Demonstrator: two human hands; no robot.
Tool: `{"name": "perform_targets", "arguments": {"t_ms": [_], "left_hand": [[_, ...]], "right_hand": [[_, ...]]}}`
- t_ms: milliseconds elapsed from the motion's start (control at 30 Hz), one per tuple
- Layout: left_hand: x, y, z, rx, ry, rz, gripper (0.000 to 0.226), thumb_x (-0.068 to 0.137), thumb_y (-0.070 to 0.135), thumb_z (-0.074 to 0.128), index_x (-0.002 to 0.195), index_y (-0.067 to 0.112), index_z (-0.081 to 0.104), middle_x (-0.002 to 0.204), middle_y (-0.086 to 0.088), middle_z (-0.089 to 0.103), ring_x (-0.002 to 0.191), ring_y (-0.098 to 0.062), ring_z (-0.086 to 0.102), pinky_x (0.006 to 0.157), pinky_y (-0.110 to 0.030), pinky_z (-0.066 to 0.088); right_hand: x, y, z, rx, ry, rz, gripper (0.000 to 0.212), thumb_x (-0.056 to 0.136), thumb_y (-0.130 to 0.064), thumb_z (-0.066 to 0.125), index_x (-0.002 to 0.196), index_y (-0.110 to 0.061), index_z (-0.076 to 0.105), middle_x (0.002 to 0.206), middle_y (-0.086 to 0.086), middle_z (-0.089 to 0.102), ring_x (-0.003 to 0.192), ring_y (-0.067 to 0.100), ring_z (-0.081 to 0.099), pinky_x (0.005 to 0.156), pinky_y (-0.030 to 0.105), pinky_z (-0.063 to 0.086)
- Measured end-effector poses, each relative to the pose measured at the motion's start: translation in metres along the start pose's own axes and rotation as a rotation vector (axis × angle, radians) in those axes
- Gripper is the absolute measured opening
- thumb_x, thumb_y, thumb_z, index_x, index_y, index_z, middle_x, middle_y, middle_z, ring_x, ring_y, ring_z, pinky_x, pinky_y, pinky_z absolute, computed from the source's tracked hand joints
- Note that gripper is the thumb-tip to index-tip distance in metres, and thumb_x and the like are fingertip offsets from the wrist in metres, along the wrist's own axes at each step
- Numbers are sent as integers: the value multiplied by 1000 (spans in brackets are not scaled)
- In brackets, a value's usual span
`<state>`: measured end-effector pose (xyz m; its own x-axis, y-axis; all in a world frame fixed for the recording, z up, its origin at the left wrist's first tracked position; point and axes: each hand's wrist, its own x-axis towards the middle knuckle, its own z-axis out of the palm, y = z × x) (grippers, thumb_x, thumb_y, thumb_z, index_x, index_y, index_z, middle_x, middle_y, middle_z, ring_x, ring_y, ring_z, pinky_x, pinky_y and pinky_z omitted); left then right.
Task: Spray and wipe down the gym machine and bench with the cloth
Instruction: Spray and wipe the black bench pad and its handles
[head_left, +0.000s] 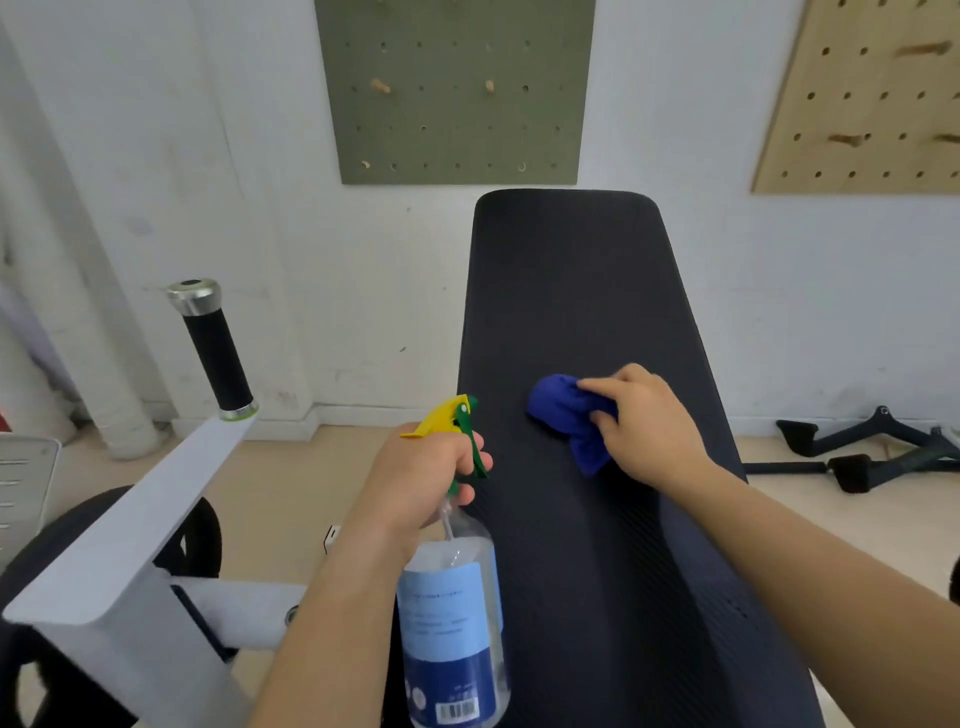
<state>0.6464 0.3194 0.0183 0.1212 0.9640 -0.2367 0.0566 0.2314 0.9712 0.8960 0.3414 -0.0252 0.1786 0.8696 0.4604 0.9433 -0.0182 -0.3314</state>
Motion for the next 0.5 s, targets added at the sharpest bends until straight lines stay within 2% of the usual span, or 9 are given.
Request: {"name": "perform_targets", "arguments": {"t_ms": [133, 200, 300, 400, 500], "left_hand": [[3, 5, -6, -44, -47, 7, 33, 83, -4, 53, 102, 9, 76, 95, -4, 81, 66, -5, 64, 57, -20, 53], [6, 7, -8, -75, -56, 5, 33, 83, -5, 54, 102, 9, 77, 92, -3, 82, 72, -8, 65, 62, -23, 54], [9, 10, -10, -91, -81, 7, 32, 83, -4, 54, 102, 10, 76, 91, -4, 81, 59, -1, 65, 60, -22, 53], [9, 10, -15, -99, -95, 5, 32, 83, -4, 55, 102, 9, 76, 92, -5, 81, 54, 0, 63, 59, -22, 51], [7, 9, -17, -82, -104, 10, 31, 83, -4, 55, 101, 9, 77, 92, -5, 81, 69, -7, 63, 61, -23, 52]], "right_hand": [[76, -14, 17, -144, 113, -19, 40, 100, -19, 51, 137, -33, 57, 123, 0, 46, 111, 26, 42, 83, 42, 47], [109, -26, 26, -180, 148, 32, 41, 99, -17, 49, 136, -32, 57, 125, 3, 42, 111, 28, 39, 86, 43, 47], [122, -45, 42, -159, 161, 64, 36, 96, -12, 49, 128, -25, 61, 124, 6, 45, 106, 29, 42, 89, 38, 44], [77, -53, 51, -91, 136, -142, 23, 94, -11, 54, 111, -14, 68, 108, 12, 50, 91, 32, 49, 84, 45, 47], [-14, -50, 50, 8, 52, -417, 28, 91, -16, 55, 114, -16, 69, 96, 6, 51, 81, 27, 50, 74, 39, 49]]}}
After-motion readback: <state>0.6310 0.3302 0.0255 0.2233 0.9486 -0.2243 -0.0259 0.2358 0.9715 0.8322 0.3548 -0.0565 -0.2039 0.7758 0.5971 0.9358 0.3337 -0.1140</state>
